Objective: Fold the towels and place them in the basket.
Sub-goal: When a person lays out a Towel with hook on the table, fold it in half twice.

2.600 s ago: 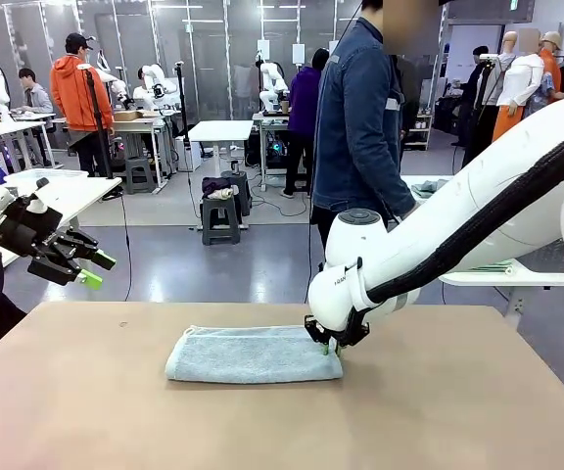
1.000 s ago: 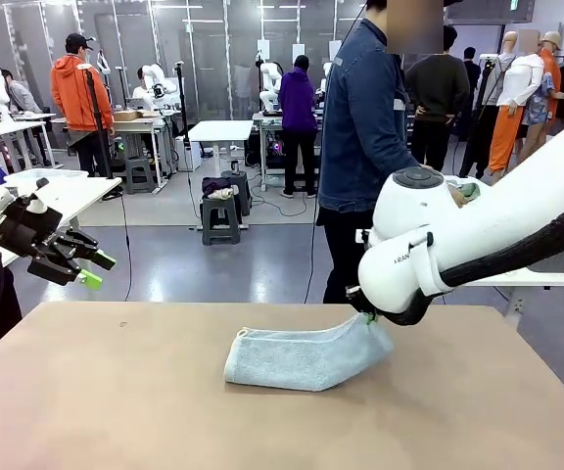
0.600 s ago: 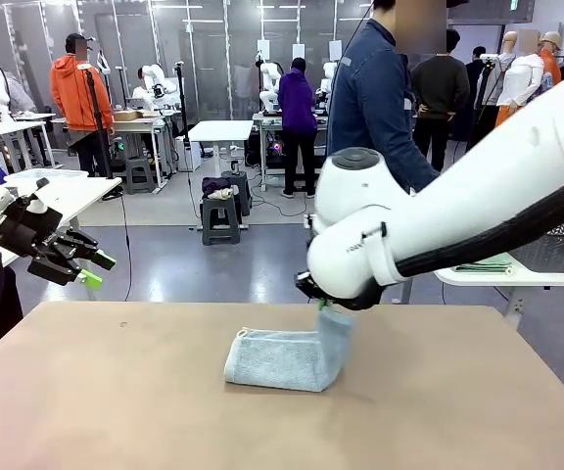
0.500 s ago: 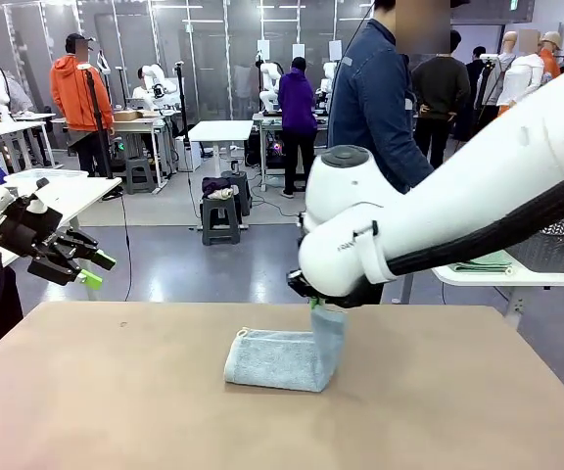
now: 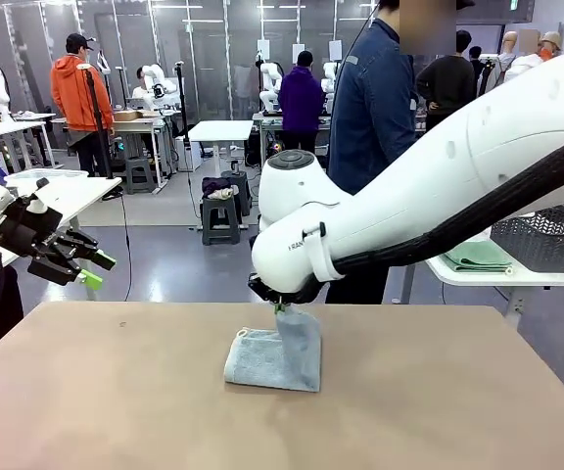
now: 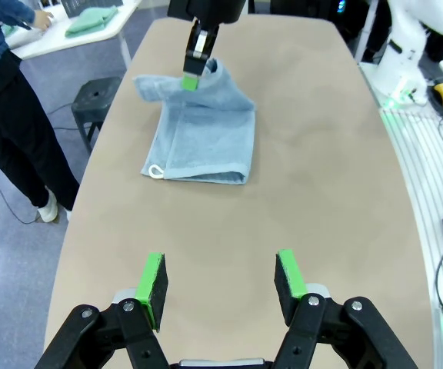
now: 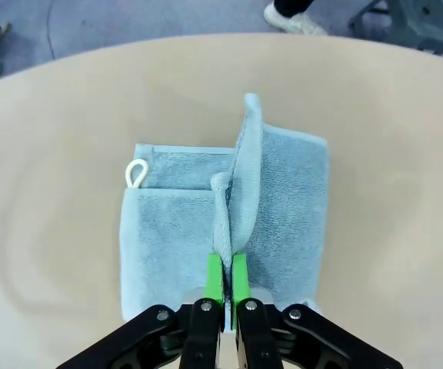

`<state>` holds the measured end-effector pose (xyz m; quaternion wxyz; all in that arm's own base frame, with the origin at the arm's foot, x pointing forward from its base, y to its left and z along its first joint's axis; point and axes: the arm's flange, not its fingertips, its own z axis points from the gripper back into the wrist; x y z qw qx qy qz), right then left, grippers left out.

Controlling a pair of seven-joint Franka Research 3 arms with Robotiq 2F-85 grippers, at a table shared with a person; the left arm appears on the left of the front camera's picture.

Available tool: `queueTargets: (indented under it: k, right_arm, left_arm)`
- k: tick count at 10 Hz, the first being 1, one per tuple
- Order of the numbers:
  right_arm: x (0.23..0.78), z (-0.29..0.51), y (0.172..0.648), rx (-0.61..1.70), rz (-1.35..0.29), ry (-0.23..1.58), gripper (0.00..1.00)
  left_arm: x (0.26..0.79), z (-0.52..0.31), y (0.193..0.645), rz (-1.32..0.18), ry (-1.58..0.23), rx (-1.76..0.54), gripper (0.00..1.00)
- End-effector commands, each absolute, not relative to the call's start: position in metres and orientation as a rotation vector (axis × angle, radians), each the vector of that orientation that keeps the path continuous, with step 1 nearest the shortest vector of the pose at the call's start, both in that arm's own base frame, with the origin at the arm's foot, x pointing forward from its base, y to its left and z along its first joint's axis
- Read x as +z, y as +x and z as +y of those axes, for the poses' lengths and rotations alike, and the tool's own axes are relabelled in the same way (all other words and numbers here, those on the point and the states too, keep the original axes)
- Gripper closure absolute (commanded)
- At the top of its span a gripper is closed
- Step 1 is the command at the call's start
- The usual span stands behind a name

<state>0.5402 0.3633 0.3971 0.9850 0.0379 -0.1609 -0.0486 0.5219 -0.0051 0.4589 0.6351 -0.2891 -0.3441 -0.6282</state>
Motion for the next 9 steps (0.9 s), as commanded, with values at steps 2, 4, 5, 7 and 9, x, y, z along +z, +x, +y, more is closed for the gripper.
queueTargets:
  k: [2,4,5,7,9]
  right_arm:
    - [0.384,0.382,0.548,-0.17,-0.325,0.125,1.0]
    - [0.375,0.387,0.551,-0.188,-0.332,0.138,1.0]
    - [0.37,0.388,0.553,-0.191,-0.321,0.154,1.0]
    - [0.365,0.393,0.552,-0.197,-0.304,0.188,1.0]
    - [0.36,0.394,0.553,-0.21,-0.308,0.202,1.0]
  left_arm:
    - [0.461,-0.006,0.52,-0.791,-0.651,-1.427,0.28]
    - [0.461,-0.006,0.52,-0.791,-0.651,-1.427,0.28]
    - [0.461,-0.006,0.52,-0.791,-0.651,-1.427,0.28]
    - [0.461,-0.006,0.52,-0.791,-0.651,-1.427,0.28]
    - [0.461,-0.006,0.52,-0.791,-0.651,-1.427,0.28]
